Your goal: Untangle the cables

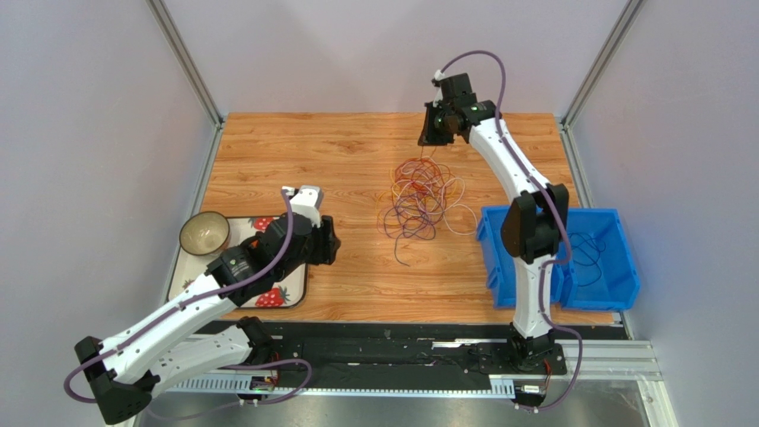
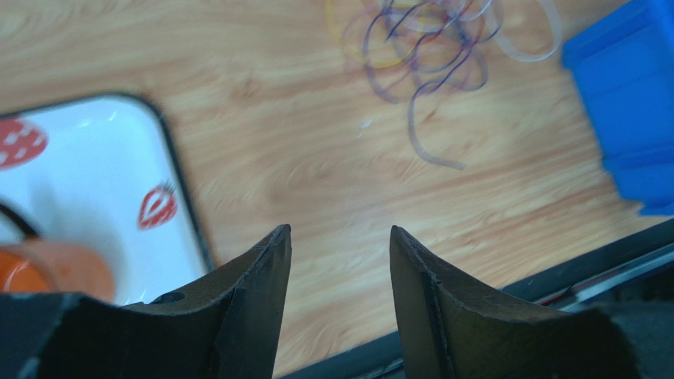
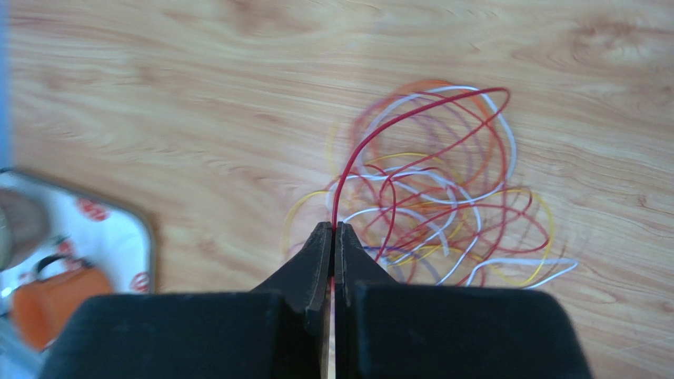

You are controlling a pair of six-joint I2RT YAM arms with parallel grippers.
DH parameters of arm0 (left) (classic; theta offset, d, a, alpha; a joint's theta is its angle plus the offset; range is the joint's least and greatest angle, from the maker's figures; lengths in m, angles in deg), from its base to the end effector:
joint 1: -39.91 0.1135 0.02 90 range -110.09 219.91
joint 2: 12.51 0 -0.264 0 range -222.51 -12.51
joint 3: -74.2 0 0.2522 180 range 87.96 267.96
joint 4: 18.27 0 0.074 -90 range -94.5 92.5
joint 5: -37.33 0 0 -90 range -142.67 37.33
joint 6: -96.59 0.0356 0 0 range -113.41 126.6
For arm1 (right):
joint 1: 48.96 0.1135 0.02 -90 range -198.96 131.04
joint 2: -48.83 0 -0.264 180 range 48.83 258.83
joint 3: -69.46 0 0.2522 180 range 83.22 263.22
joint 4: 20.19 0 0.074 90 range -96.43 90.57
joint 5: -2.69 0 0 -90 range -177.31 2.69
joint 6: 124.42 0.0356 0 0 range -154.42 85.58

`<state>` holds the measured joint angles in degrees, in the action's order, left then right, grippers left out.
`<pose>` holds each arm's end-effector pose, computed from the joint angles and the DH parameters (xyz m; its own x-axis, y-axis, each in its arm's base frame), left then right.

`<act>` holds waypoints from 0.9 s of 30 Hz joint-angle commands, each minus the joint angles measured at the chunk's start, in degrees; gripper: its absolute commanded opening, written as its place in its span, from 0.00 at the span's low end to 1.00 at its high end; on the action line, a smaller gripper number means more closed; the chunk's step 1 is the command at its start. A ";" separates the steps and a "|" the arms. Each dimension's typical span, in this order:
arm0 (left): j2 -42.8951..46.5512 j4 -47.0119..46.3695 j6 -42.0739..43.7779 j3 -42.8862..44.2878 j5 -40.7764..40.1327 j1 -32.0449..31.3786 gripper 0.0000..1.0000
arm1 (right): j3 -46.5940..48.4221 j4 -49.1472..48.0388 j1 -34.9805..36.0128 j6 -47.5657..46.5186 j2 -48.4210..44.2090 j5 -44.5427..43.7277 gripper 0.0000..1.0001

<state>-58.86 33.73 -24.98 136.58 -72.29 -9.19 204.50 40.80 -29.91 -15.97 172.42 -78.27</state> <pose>0.1185 -0.1185 0.3110 -0.6072 -0.0522 -0.7928 0.2537 0.9329 -0.2557 0.4557 0.1633 0.3004 -0.8147 0.0493 -0.5777 -0.1696 0.9325 0.3188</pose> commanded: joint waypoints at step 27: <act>-40.21 -64.42 20.31 10.35 7.50 -2.84 0.70 | -7.37 0.33 5.21 10.45 -35.43 14.86 0.00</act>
<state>-96.60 -24.60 -7.95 145.85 -63.33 -11.77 192.67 41.58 -24.51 -7.57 142.32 -66.75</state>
